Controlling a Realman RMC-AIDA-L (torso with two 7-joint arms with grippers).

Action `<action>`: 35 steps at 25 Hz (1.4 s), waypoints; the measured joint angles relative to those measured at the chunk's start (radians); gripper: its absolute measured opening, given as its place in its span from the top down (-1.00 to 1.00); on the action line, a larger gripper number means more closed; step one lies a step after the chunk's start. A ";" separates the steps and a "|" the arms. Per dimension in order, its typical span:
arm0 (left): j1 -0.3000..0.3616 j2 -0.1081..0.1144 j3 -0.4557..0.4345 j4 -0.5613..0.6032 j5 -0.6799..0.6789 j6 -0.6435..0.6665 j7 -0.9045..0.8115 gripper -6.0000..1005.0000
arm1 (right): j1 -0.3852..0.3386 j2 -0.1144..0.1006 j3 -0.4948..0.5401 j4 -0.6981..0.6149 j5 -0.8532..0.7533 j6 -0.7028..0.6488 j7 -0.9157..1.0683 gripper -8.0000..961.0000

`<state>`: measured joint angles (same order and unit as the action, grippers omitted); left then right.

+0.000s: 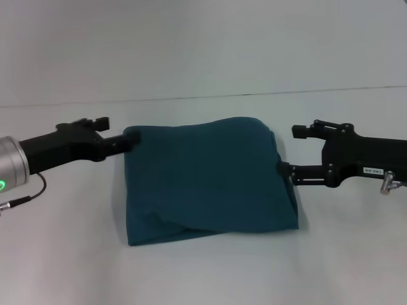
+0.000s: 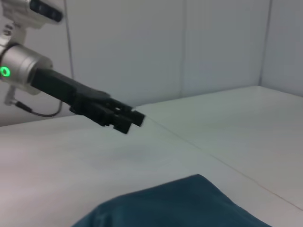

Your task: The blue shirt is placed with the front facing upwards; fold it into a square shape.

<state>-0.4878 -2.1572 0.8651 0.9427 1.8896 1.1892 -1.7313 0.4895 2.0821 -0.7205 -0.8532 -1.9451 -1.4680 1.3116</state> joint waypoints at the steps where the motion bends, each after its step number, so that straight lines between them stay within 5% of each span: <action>1: -0.007 0.002 -0.001 0.000 0.009 0.021 0.029 -0.73 | 0.004 0.000 -0.003 -0.002 0.000 -0.007 0.000 -0.91; 7: -0.034 0.013 0.000 -0.001 0.045 0.172 0.212 -0.74 | 0.045 -0.012 -0.082 -0.009 -0.029 -0.044 0.049 -0.91; 13: -0.065 0.032 -0.002 -0.005 0.086 0.329 0.294 -0.74 | 0.075 0.002 -0.161 -0.060 -0.090 -0.053 0.067 -0.91; 35: -0.088 0.040 -0.018 -0.038 0.148 0.394 0.259 -0.74 | 0.090 0.007 -0.213 -0.043 -0.086 -0.011 0.081 -0.91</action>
<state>-0.5756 -2.1173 0.8466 0.9051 2.0377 1.5829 -1.4727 0.5799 2.0892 -0.9333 -0.8964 -2.0308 -1.4793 1.3926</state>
